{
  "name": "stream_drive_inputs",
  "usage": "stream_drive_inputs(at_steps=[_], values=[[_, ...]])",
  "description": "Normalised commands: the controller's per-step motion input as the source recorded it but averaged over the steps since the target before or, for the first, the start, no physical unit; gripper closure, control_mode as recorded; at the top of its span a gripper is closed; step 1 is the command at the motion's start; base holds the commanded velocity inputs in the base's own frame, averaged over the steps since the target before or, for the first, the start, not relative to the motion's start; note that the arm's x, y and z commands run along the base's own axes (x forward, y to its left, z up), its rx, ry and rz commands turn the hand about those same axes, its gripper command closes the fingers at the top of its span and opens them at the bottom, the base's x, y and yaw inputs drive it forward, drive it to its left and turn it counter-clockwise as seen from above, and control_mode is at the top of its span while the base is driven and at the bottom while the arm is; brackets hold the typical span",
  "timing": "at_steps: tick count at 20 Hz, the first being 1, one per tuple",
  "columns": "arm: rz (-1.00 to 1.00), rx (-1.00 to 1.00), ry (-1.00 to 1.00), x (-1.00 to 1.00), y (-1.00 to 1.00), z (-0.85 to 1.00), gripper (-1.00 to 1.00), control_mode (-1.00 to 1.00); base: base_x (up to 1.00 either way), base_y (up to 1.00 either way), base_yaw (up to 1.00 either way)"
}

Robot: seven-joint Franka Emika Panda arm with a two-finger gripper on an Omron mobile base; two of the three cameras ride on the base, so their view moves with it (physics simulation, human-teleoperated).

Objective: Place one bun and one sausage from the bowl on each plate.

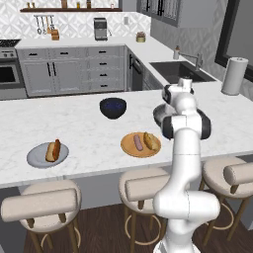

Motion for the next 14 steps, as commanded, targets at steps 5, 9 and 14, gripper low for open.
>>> stream_drive_inputs(at_steps=[5, 9, 14], values=[[0.03, 0.00, 0.00, -0.99, 0.30, 0.29, 1.00, -1.00, 0.00, 0.00, 0.00], [0.06, 0.00, -0.03, -0.67, 0.45, 0.79, 1.00, -1.00, 0.00, 0.00, 0.00], [0.07, 0.00, -0.02, -0.60, 0.60, 0.63, 1.00, -1.00, 0.00, 0.00, 0.00]])
